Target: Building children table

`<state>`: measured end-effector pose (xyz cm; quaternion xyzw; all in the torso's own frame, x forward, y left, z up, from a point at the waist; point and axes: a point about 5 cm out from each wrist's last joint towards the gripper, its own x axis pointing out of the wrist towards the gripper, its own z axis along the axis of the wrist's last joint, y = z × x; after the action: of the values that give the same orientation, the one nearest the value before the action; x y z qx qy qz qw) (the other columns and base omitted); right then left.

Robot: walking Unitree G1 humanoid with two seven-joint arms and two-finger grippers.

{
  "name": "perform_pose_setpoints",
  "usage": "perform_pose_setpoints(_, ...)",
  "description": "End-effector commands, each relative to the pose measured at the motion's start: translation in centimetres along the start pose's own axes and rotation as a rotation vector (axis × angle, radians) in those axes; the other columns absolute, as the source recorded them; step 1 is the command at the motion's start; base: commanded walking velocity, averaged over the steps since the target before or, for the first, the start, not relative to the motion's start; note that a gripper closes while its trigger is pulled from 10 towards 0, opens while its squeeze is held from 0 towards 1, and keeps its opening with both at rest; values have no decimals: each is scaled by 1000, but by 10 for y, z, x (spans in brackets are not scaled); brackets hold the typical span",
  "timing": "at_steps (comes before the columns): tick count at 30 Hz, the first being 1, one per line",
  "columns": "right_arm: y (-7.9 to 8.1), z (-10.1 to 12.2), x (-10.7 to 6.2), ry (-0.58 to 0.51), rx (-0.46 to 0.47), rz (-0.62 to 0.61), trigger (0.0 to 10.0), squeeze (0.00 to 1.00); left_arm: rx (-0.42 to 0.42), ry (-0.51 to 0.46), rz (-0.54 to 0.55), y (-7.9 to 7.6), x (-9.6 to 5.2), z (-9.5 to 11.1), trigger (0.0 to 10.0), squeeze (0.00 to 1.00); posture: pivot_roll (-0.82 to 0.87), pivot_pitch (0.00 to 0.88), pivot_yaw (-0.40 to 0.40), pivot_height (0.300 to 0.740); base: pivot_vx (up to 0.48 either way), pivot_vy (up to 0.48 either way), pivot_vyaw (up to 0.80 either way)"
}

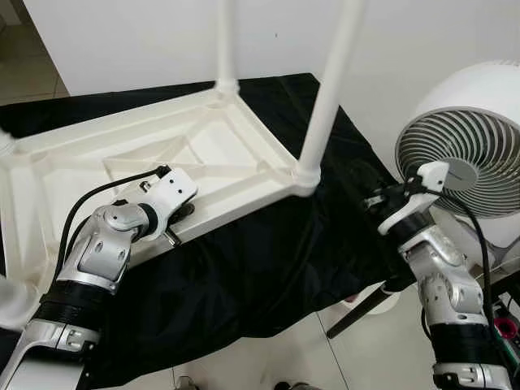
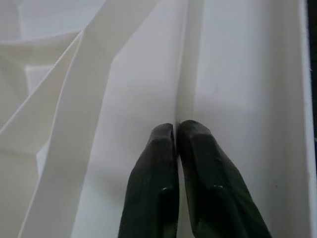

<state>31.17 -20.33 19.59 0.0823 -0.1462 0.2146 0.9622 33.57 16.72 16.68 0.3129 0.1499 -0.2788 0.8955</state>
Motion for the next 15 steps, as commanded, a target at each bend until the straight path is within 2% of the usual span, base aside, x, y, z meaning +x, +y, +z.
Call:
perform_pose_setpoints(1,-14,4,2,-58,-13,-123,10000,0,-32,41,59,-11,3,-7,0,0,78,120,-3,740,0,0,0)
perform_pose_setpoints(5,-9,7,6,-103,11,-138,10000,0,-44,16,37,-20,5,1,0,0,85,119,-3,740,0,0,0)
perform_pose_setpoints(6,-2,6,7,-112,30,-118,10000,0,-50,8,41,-22,7,3,0,0,87,119,-4,740,0,0,0)
perform_pose_setpoints(7,6,4,7,-119,48,-97,10000,0,-51,4,51,-22,9,5,10000,0,87,119,-4,740,0,0,0)
perform_pose_setpoints(12,18,0,7,-124,75,-77,10000,0,-52,-13,76,-20,11,8,10000,0,84,119,-3,740,0,0,0)
perform_pose_setpoints(15,22,-5,5,-133,84,-93,10000,0,-27,-50,141,-10,10,15,10000,0,76,121,2,740,0,0,0)
